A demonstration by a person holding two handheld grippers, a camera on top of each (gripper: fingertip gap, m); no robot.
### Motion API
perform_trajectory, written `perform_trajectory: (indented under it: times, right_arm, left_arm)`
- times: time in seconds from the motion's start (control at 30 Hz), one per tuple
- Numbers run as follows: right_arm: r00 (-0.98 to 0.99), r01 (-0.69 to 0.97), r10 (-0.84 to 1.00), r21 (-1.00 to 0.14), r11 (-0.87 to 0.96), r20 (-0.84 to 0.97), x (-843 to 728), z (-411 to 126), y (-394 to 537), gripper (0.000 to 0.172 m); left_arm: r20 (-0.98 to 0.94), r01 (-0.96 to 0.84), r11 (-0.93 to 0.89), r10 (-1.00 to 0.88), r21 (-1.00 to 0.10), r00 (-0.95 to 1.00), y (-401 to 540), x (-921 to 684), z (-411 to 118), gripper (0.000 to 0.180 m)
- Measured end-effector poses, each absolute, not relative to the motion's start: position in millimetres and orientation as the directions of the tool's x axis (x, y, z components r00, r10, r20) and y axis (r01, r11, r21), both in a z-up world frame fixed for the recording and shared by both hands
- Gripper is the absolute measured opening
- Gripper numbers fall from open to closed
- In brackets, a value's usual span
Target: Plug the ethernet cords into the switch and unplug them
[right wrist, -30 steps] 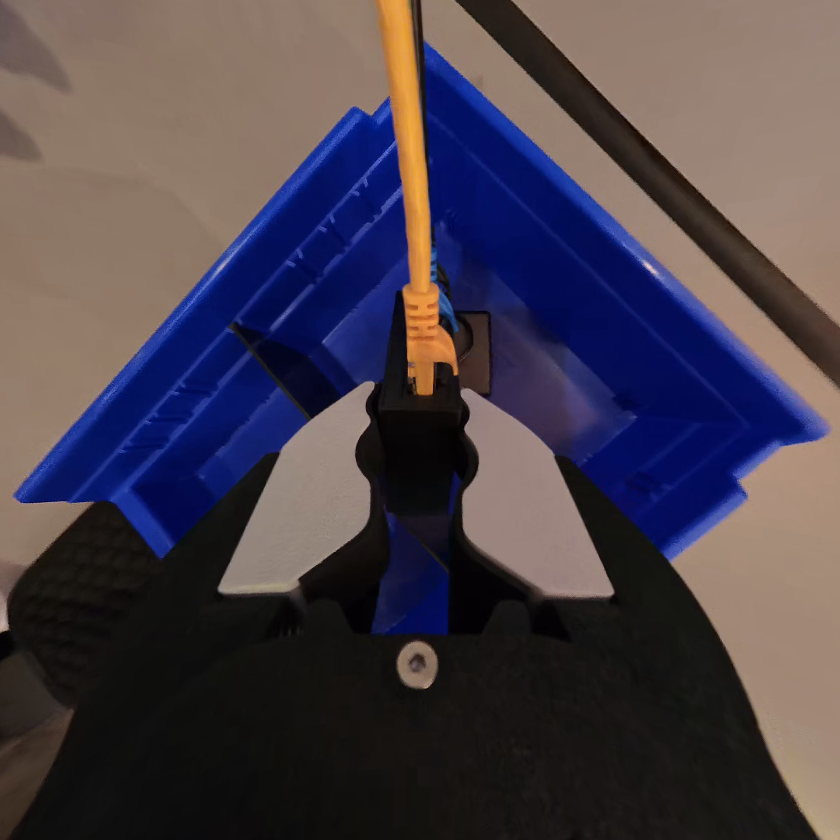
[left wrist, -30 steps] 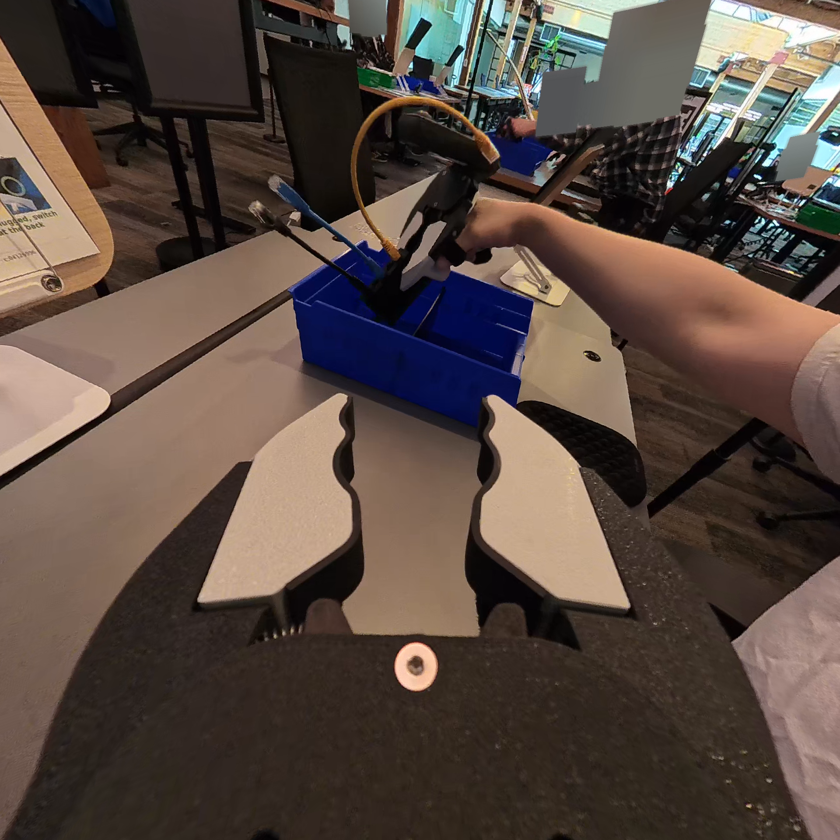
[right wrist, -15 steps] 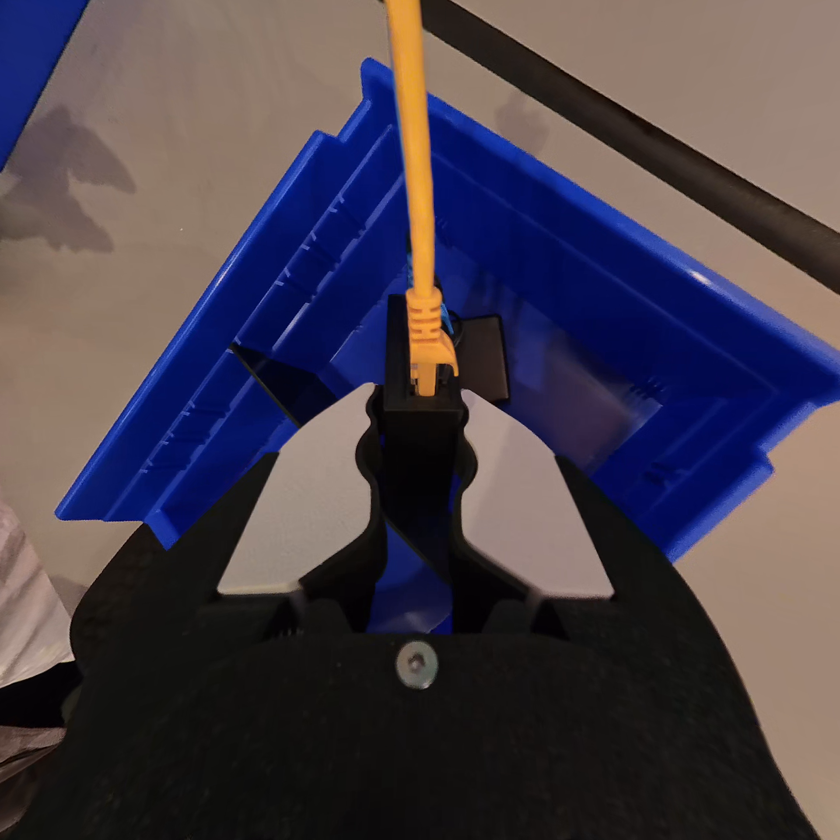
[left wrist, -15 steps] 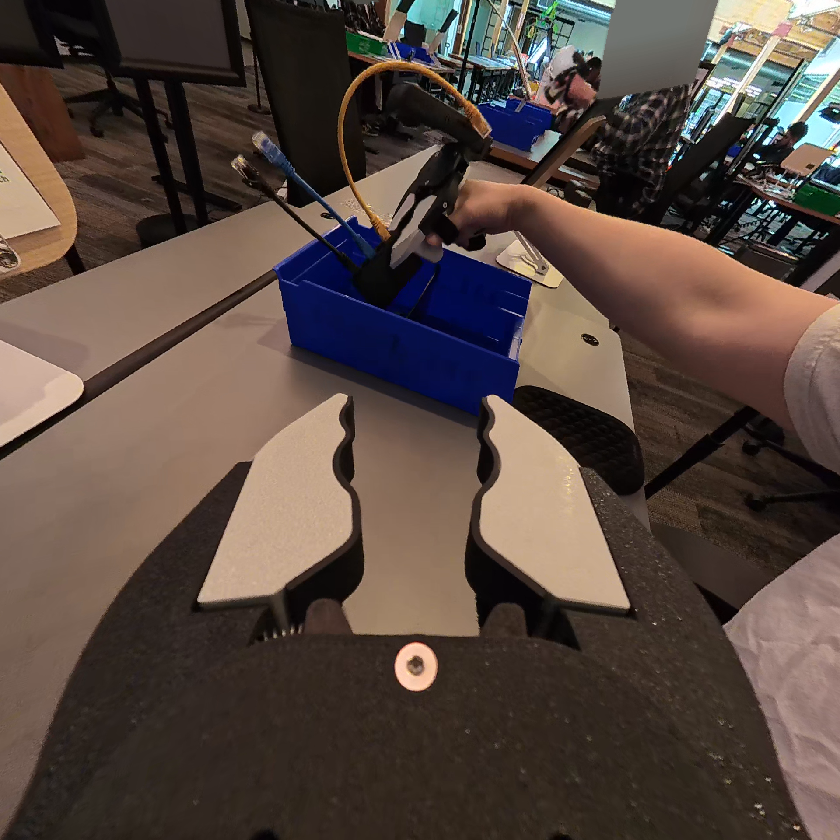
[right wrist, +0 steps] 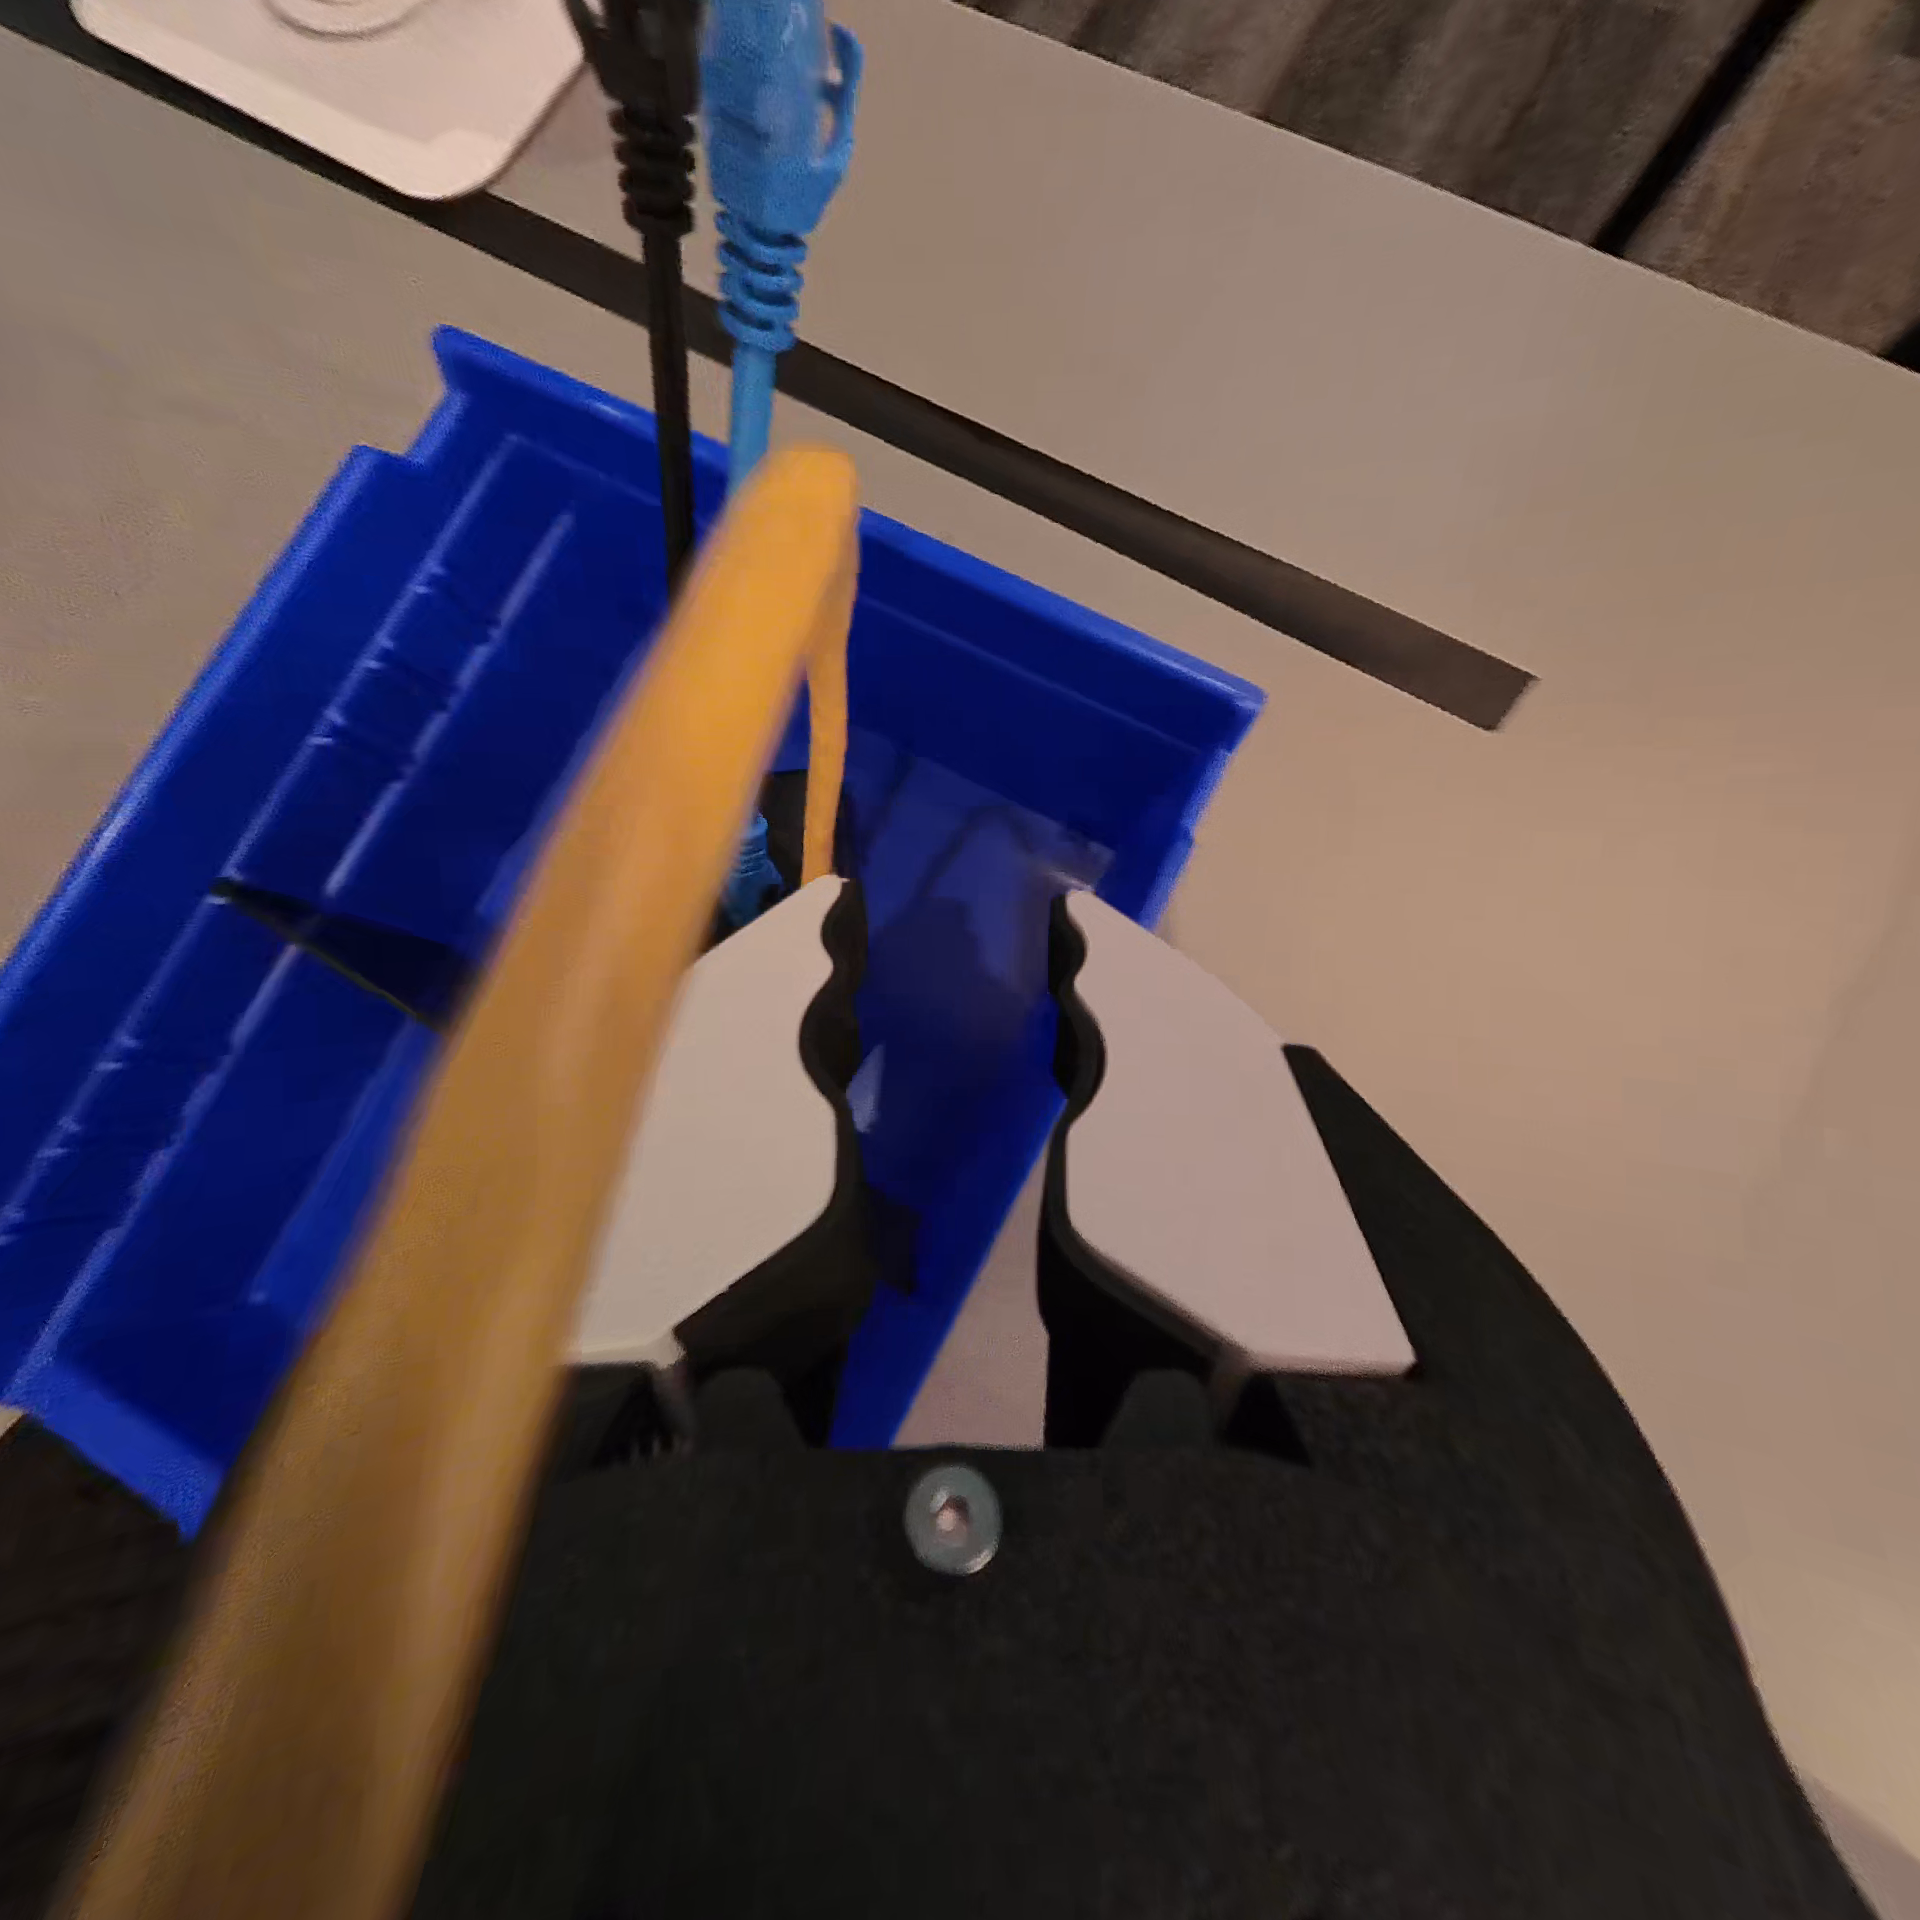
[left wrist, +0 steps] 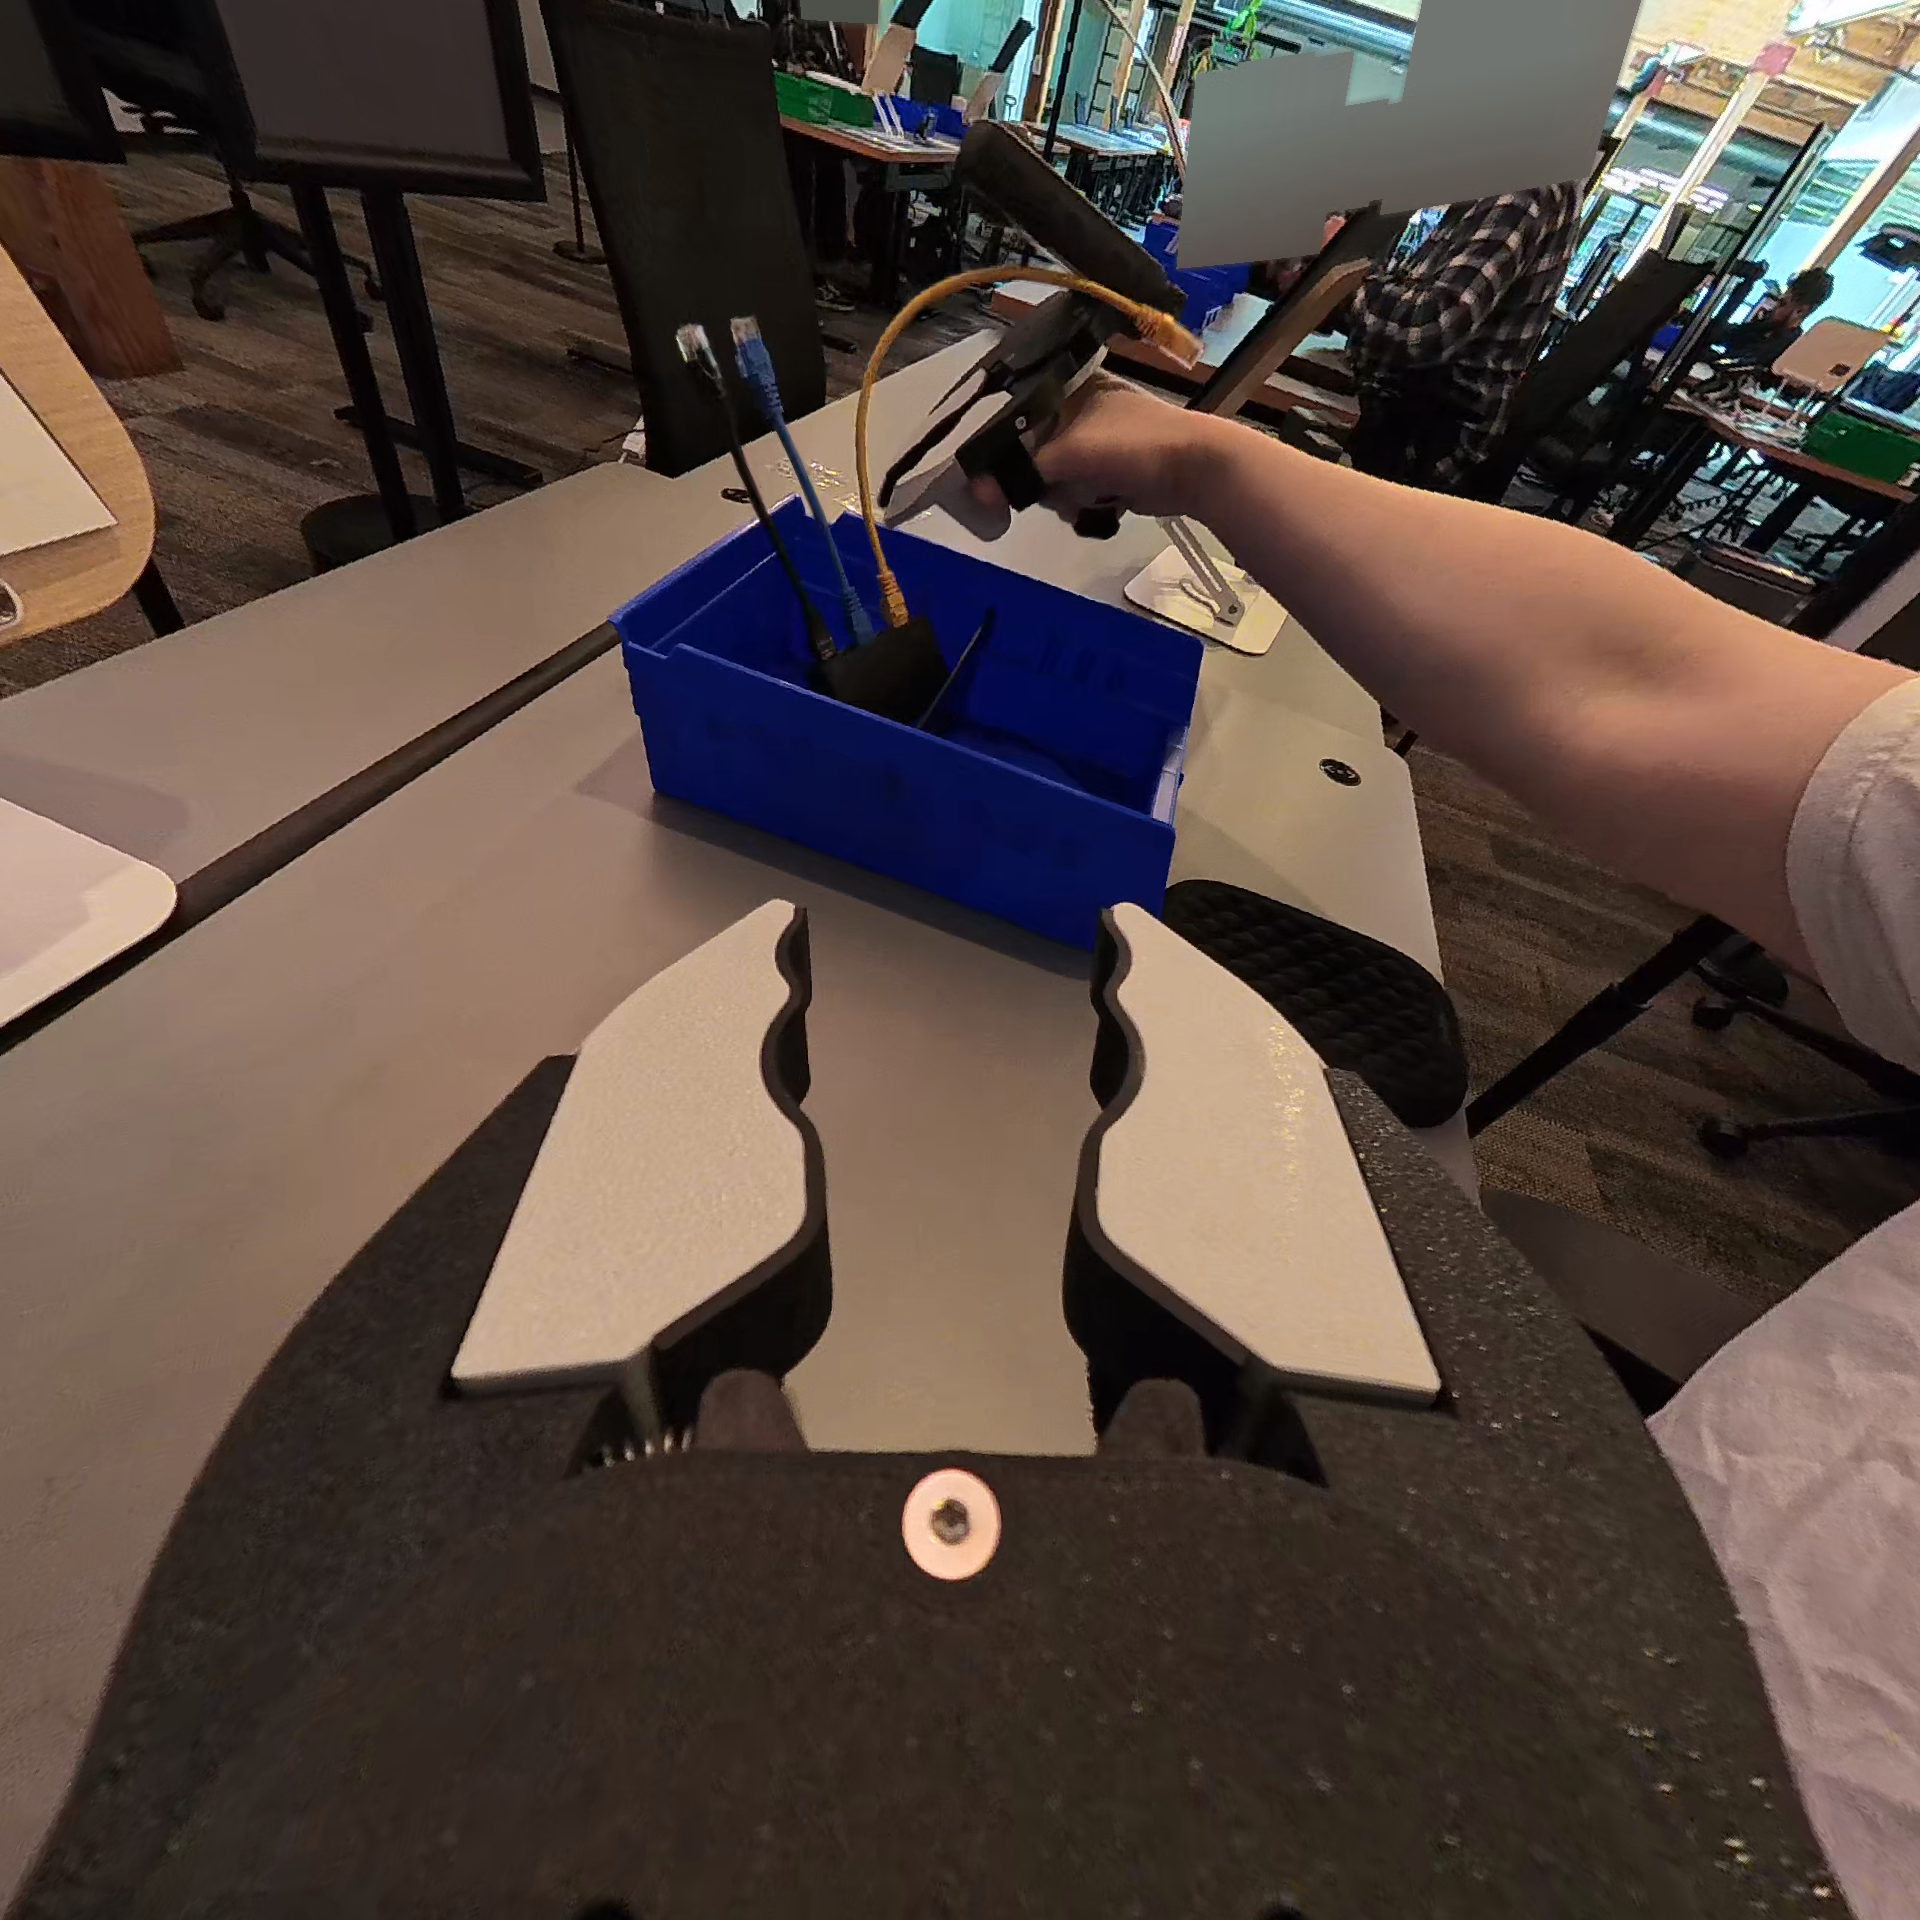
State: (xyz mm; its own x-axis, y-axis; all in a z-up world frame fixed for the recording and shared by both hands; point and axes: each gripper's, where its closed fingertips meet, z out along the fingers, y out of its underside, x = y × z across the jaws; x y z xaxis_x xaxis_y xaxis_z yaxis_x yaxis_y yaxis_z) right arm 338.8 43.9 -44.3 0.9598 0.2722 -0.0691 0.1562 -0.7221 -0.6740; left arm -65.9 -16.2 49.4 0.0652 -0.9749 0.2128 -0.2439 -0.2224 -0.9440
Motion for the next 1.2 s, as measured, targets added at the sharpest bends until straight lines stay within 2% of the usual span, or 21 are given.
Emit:
perform_trajectory:
  times: [0.13,0.3,0.4,0.83,1.2]
  right_arm:
    - [0.982,0.17,0.182,-0.608,-0.776,0.042,365.4,-49.3,38.9,0.035]
    - [0.958,0.235,0.14,-0.401,-0.885,0.252,401.0,-54.0,23.9,0.031]
    - [0.936,0.242,0.123,-0.348,-0.906,0.331,417.4,-50.9,20.1,0.032]
    - [0.928,0.183,0.021,-0.405,-0.896,0.371,462.8,-39.6,4.2,0.032]
    - [0.919,0.103,-0.117,-0.515,-0.851,0.377,513.3,1.5,-32.8,0.03]
  left_arm:
    - [0.211,-0.243,-0.221,-0.975,-0.945,0.067,-16.5,-66.5,50.5,0.051]
    - [0.207,-0.244,-0.217,-0.976,-0.945,0.068,-16.7,-66.5,50.3,0.051]
    - [0.204,-0.247,-0.216,-0.976,-0.945,0.07,-16.5,-66.5,50.0,0.052]
    - [0.207,-0.267,-0.219,-0.976,-0.938,0.075,-15.6,-62.5,41.8,0.052]
    - [0.212,-0.291,-0.225,-0.974,-0.93,0.076,-16.4,-57.2,32.4,0.052]
